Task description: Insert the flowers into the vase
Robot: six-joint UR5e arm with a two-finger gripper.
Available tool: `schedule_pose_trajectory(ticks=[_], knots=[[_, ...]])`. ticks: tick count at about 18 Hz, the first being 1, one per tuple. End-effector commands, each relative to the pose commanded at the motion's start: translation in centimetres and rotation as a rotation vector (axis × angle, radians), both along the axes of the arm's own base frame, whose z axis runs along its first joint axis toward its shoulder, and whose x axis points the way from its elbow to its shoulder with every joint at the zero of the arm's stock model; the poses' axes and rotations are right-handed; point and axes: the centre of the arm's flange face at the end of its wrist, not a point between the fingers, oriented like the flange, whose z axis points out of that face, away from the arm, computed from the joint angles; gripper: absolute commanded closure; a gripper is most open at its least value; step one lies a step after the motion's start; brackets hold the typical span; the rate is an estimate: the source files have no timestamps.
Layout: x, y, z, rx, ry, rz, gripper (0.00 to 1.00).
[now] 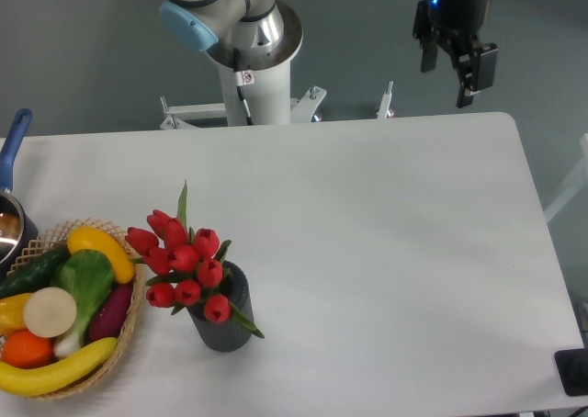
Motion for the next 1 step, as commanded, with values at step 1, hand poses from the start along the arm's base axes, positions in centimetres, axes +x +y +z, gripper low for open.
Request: schedule_pose_trajectory(ticks=[1], knots=[[0.02,0.0,-0.14,0.0,-0.001,0.0,0.0]])
